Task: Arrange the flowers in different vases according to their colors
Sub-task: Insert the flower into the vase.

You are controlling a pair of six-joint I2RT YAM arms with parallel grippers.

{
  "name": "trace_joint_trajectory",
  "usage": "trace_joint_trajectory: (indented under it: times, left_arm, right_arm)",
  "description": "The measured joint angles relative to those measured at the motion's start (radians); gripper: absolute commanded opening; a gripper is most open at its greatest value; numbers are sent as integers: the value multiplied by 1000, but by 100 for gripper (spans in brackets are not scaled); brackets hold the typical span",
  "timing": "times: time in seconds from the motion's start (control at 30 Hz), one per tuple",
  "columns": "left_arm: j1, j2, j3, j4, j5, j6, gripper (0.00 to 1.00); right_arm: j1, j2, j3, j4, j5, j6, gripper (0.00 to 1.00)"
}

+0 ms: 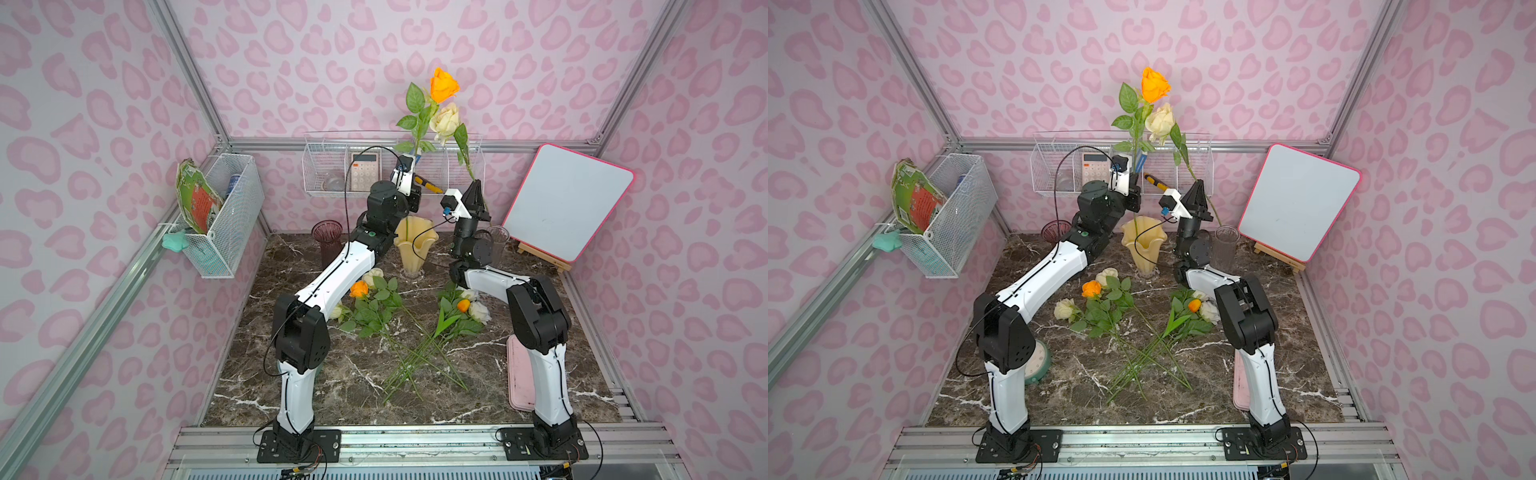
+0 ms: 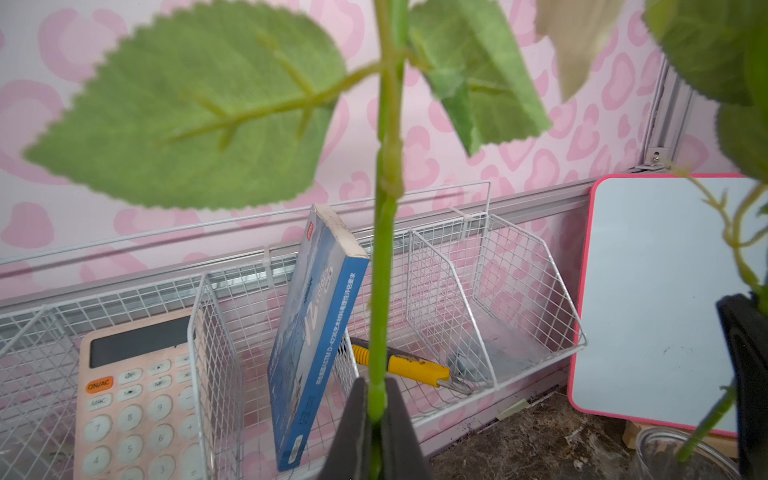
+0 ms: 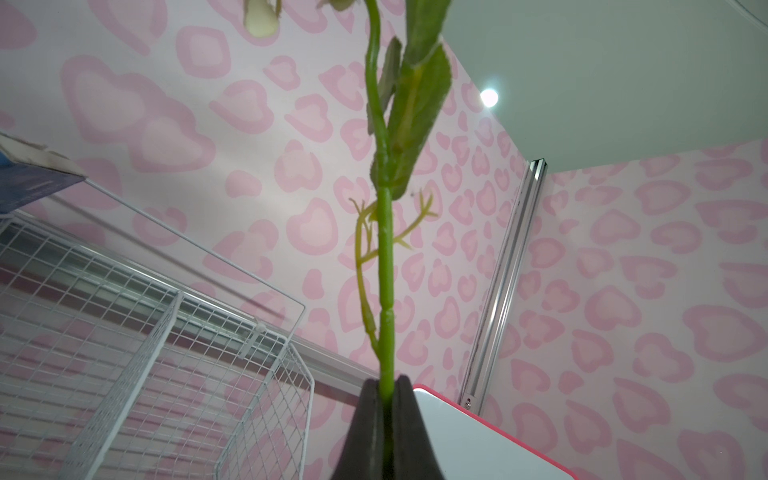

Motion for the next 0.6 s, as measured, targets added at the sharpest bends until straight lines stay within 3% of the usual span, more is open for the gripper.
trace_joint_trajectory:
  times: [0.6]
  left_arm:
    - [-17, 17, -63, 16, 7, -18, 0]
  right_arm:
    - [-31, -20, -170, 3, 79, 101, 0]
